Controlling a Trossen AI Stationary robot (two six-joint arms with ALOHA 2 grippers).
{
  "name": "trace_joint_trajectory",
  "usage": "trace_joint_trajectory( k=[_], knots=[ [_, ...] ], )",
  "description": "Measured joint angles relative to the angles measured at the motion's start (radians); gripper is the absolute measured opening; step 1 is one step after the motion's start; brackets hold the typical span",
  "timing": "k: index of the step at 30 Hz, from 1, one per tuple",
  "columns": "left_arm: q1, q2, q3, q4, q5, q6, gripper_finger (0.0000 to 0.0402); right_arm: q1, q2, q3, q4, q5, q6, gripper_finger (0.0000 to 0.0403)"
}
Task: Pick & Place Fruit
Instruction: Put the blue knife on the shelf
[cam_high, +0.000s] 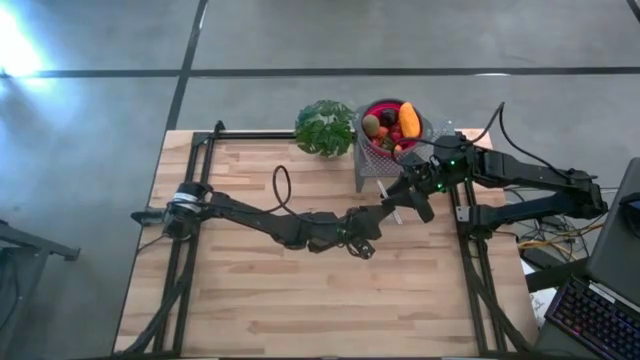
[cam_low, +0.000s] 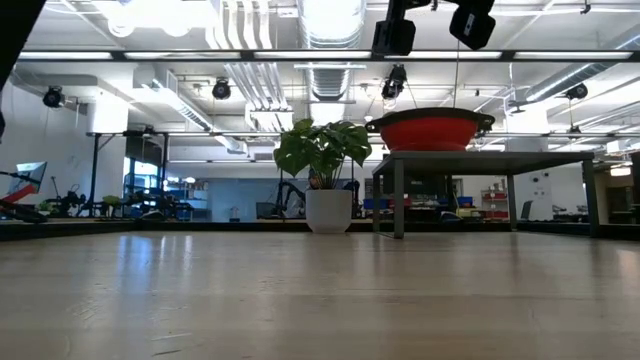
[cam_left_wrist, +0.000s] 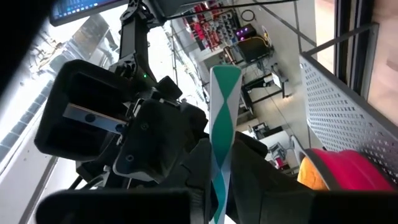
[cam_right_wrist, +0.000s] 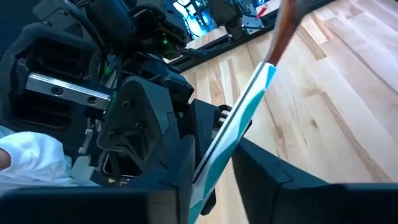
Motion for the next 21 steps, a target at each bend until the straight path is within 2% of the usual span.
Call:
trace_joint_trajectory(
  k=[7,13,21],
  knots=[
    [0.008,0.0,-0.001,-0.01,-0.005,0.008,0.0046,0.0,0.0,0.0,0.001,-0.001,0.001,0.0047],
    [0.013,-0.002,-0.001,-0.036,0.009,-0.014,0.0049,0.0,0.001,0.0,-0.004,0.0,-0.006,0.0051],
    [0.015,-0.004,0.0,-0.079,0.029,-0.054,0.0093,0.0,0.002,0.0,-0.006,-0.002,-0.026,0.0043]
  ],
)
